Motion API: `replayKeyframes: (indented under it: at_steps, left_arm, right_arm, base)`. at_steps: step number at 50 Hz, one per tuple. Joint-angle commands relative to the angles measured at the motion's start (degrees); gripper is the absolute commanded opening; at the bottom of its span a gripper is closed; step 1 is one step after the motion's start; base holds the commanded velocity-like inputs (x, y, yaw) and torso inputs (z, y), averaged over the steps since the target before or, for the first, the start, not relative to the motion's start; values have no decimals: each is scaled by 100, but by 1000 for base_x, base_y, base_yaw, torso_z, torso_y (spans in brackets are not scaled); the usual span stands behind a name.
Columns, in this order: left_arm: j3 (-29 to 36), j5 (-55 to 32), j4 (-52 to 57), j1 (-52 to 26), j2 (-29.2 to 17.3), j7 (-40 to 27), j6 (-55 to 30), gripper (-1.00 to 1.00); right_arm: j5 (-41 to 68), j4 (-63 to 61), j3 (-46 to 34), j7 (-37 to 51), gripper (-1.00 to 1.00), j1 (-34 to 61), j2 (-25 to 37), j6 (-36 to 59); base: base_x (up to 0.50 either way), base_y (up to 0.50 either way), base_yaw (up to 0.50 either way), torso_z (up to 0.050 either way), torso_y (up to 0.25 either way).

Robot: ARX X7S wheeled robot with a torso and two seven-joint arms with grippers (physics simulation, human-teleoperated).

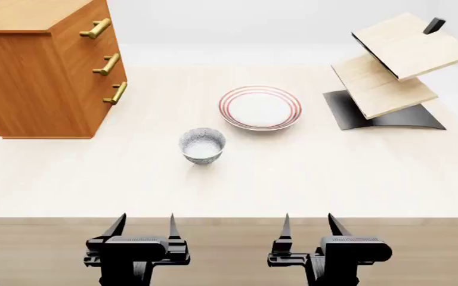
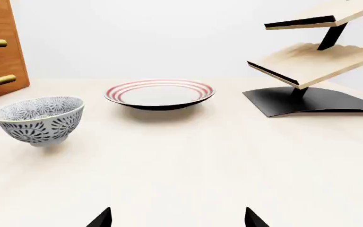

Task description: Open the top drawer of the cabinet and put the bowl in it.

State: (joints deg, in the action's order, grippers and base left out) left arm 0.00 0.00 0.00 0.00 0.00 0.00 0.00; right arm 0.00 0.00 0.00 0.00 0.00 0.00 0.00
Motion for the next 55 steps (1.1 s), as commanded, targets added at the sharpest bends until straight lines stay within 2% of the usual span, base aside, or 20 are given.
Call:
replayKeyframes:
  at_steps: [1,6,44,47,55]
  left_arm:
    - [116,-78,38,18,-93,-100,3,100]
    - [215,-262,153,37,-206,-145,-3,100]
    - [503,-853,620,111,-548,-398,-336,100]
    - [520,-900,604,172,-562,-365,-98,100]
    - [612,-808,608,161,-625,-494,-144,100]
  right_arm:
    - [38,-38,-119,143,100,-3,93,32]
    - [-8,-149,-243,362,100,11,201,123]
    - [467,-282,-492,705,100,-30,516,92]
    - [493,-301,-510,726,100,-40,533,88]
    - [406,-324,-632,823,100,-40,609,119]
  base:
    - [0,0,0,0,0]
    - [0,0,0,0,0]
    - [0,0,0,50,0]
    - [0,0,0,50,0]
    - [0,187,0,0,0]
